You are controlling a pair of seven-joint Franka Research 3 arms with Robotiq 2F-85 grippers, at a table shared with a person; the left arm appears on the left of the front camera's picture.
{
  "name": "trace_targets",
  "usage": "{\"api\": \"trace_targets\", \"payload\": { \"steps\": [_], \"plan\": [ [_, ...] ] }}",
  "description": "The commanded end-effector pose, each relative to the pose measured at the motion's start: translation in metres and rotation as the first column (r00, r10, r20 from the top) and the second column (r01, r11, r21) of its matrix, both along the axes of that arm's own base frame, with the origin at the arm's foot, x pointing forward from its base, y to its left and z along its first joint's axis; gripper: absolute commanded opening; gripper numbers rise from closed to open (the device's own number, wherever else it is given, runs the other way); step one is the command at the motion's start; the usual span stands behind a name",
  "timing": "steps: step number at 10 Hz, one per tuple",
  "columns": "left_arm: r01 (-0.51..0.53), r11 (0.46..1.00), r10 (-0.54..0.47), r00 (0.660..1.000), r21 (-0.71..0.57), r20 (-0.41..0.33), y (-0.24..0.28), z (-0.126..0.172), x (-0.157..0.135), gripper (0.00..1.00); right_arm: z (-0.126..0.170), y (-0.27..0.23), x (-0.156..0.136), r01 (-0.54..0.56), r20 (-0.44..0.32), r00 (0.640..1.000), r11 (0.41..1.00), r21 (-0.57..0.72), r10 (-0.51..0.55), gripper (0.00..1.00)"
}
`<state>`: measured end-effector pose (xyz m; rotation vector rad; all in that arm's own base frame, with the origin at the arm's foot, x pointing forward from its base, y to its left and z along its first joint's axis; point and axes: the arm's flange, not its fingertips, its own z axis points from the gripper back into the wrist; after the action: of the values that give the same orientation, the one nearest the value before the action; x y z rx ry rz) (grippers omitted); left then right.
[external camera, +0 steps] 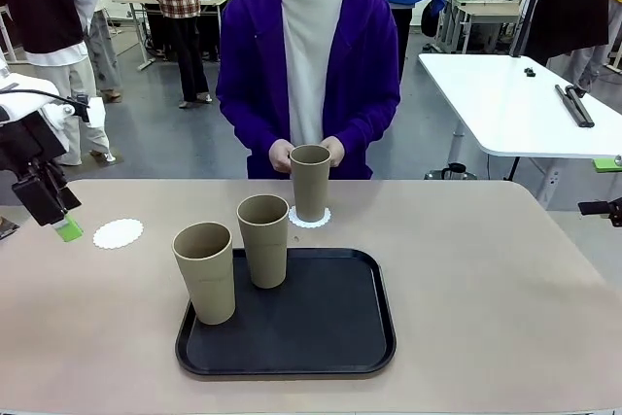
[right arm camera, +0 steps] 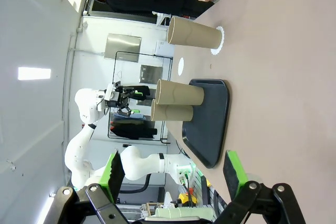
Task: Place coasters on the table and set cups on them.
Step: Take one Reusable plastic cup from the Flat Tray and place it on a coaster set by the human.
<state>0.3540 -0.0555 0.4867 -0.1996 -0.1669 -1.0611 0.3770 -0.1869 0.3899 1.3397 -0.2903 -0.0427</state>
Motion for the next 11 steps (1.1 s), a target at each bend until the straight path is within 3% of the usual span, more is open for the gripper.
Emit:
{"api": "trace_targets", "payload": {
  "steps": [1,3,4,6,7,10,11],
  "plan": [
    [-0.006,1.0,0.006,1.0,0.018,0.002,0.001,0.001,-0.002,1.0,0.0,-0.001,-0.002,-0.014,-0.003,1.0,1.0,-0.003,0.014,1.0],
    [-0.001,1.0,0.001,1.0,-0.002,0.001,0.001,0.0,0.0,1.0,0.0,-0.001,-0.002,-0.014,-0.003,1.0,1.0,-0.003,0.014,1.0],
    [0.101,0.961,-0.108,0.994,-0.258,-0.011,0.012,-0.014,0.006,1.0,0.0,-0.001,-0.002,-0.014,-0.003,1.0,1.0,-0.003,0.014,1.0],
    [0.154,0.819,-0.168,0.985,-0.553,0.027,0.037,-0.026,0.024,1.0,0.0,-0.001,-0.002,-0.014,-0.003,1.0,1.0,-0.003,0.014,1.0],
    [0.157,0.761,-0.172,0.984,-0.63,0.038,0.049,-0.03,0.026,1.0,0.0,-0.001,-0.002,-0.014,-0.003,1.0,1.0,-0.003,0.014,1.0],
    [0.253,0.587,-0.194,0.966,-0.769,0.171,0.068,-0.075,0.032,1.0,0.0,-0.001,-0.002,-0.014,-0.003,1.0,1.0,-0.003,0.014,1.0],
    [0.281,0.551,-0.237,0.956,-0.786,0.176,0.065,-0.099,0.028,1.0,0.0,-0.001,-0.002,-0.014,-0.003,1.0,1.0,-0.003,0.014,1.0]
  ]
}}
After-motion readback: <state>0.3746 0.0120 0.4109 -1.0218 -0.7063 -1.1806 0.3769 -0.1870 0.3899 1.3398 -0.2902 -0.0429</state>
